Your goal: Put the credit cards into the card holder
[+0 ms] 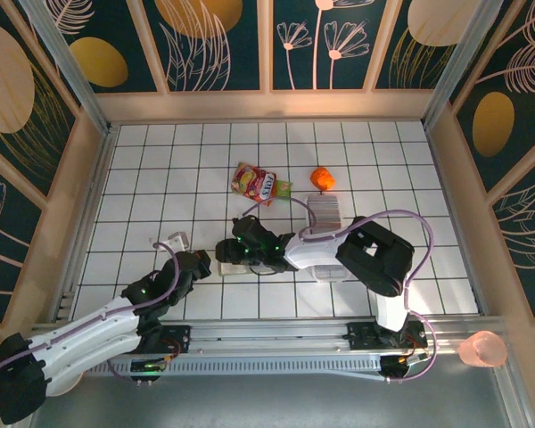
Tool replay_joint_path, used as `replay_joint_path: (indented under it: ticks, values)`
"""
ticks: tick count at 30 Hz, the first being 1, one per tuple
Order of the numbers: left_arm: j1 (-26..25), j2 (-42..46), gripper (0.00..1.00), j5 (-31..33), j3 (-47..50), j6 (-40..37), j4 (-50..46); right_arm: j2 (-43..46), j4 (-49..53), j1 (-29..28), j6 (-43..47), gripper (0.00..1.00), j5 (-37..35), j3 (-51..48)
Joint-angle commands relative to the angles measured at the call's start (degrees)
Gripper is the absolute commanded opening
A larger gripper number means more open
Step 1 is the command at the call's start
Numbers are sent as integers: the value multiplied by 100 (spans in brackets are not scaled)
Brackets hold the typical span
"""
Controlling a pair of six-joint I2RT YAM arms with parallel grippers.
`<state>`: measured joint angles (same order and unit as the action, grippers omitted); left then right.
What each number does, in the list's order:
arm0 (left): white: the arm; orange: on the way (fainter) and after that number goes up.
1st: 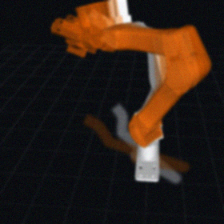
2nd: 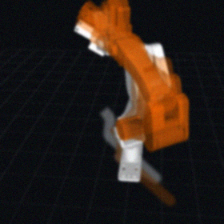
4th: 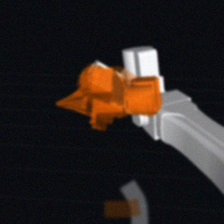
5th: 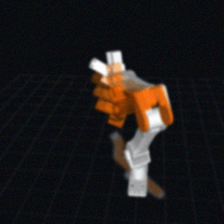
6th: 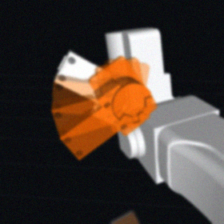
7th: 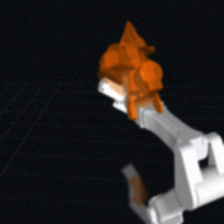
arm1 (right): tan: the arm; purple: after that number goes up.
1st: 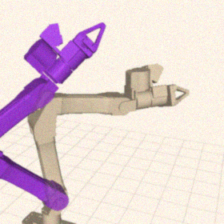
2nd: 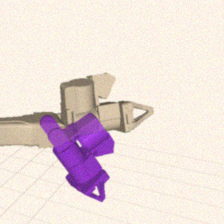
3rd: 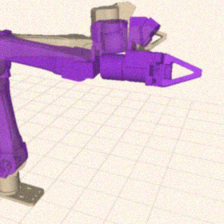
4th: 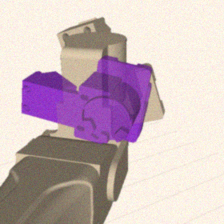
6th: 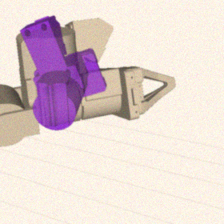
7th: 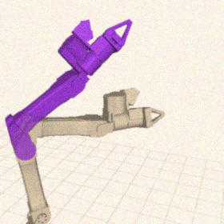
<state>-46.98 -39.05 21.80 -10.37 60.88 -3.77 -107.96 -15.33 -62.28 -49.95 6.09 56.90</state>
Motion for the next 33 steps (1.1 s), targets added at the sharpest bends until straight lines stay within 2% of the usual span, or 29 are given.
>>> replay_joint_path:
  ticks: [1, 22, 26, 33]
  values:
    - [20, 146, 0, 250, 84, 214, -232, -91, -271, -67, -88, 48, -2, 179]
    - [17, 674, 2, 351, 175, 547, -589, -430, -664, -106, 39, 48, 204, 813]
    - [15, 730, 5, 352, 185, 582, -614, -431, -492, -92, 263, 49, 174, 1132]
    - [20, 719, 17, 268, 198, 585, -528, -19, 247, 56, 908, 49, -298, 1646]
